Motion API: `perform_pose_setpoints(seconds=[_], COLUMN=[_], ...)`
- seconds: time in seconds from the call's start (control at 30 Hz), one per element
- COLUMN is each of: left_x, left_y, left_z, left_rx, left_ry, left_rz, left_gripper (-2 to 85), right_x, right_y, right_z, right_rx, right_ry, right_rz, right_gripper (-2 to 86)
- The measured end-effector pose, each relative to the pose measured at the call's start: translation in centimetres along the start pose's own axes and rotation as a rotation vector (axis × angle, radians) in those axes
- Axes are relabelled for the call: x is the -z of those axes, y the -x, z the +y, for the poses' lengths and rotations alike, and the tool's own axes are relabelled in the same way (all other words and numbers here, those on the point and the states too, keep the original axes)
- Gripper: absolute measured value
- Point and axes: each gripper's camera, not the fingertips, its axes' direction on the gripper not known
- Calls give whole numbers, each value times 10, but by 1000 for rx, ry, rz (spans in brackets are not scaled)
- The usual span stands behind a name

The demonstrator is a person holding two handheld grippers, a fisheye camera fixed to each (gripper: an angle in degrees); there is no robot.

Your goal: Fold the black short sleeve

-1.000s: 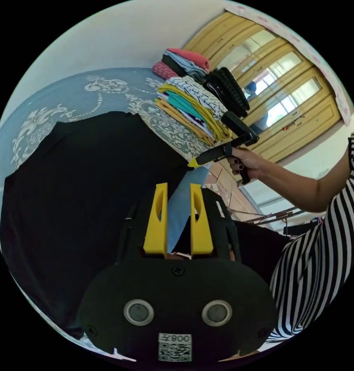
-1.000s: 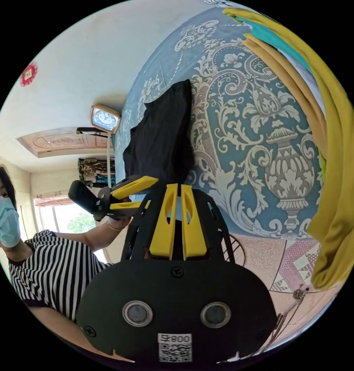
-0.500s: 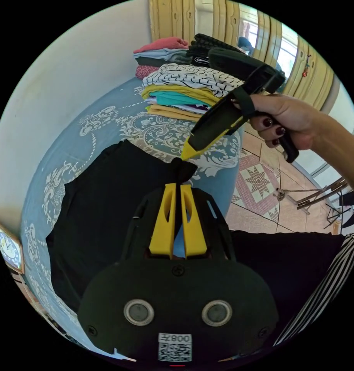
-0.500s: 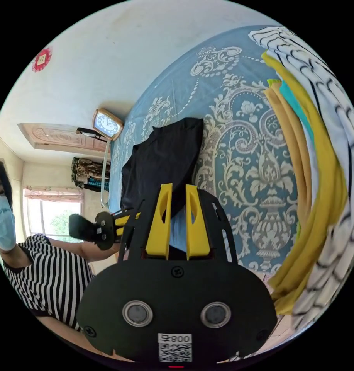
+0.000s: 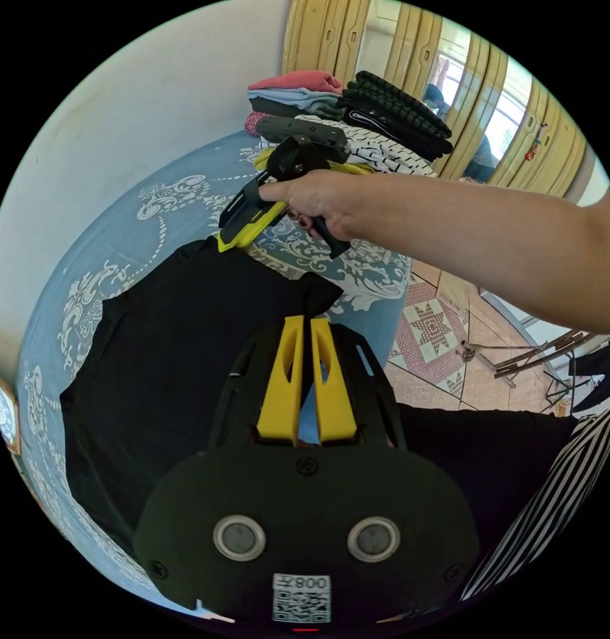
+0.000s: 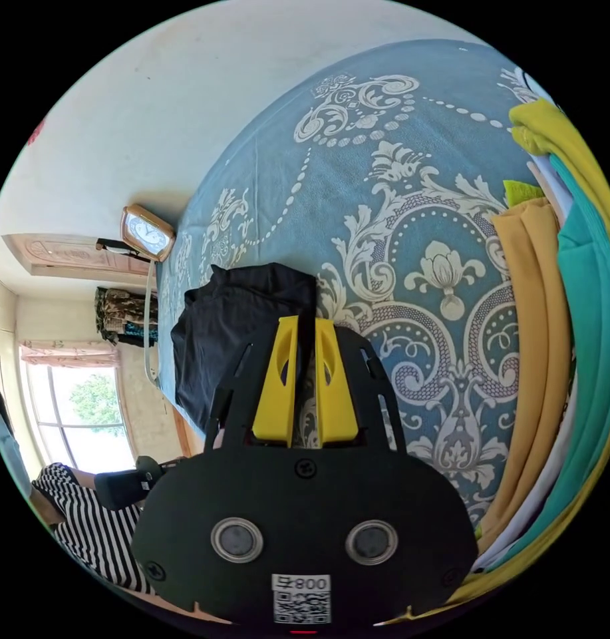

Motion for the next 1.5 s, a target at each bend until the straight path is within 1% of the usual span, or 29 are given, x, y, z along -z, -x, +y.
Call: perform_pose_setpoints(seconds=[0.3, 0.43, 0.7, 0.9, 1.0, 1.1, 1.17, 1.27, 1.4, 1.47, 1.5], left_x=[-5, -5, 10, 41, 63, 83, 95, 105, 103, 97, 96], left_y=[13, 27, 61, 104, 138, 177, 209, 243, 275, 291, 294], left_z=[16, 29, 70, 126, 171, 229, 279, 342, 412, 455, 465], left_rx=[34, 58, 118, 203, 310, 466, 608, 762, 935, 1034, 1053], left_ry=[-21, -32, -94, -196, -258, -322, -365, -424, -481, -533, -546], left_rz=[25, 39, 77, 125, 165, 188, 212, 224, 265, 313, 319], left_gripper=[20, 19, 19, 18, 16, 14, 12, 11, 10, 9, 9], right_x=[1, 1, 43, 57, 47, 25, 0, -36, -81, -106, -111], right_y=[45, 62, 109, 188, 238, 291, 335, 389, 448, 481, 488], right_z=[-21, -31, -22, -24, -33, -47, -59, -71, -80, -82, -83], right_rx=[27, 13, 31, 129, 192, 248, 284, 331, 366, 384, 390], right_ry=[13, 29, -100, -142, -134, -103, -65, 3, 91, 140, 152], right_rz=[9, -72, -235, -330, -389, -441, -486, -511, -500, -485, -477], right_gripper=[26, 17, 12, 12, 13, 13, 14, 13, 13, 13, 13])
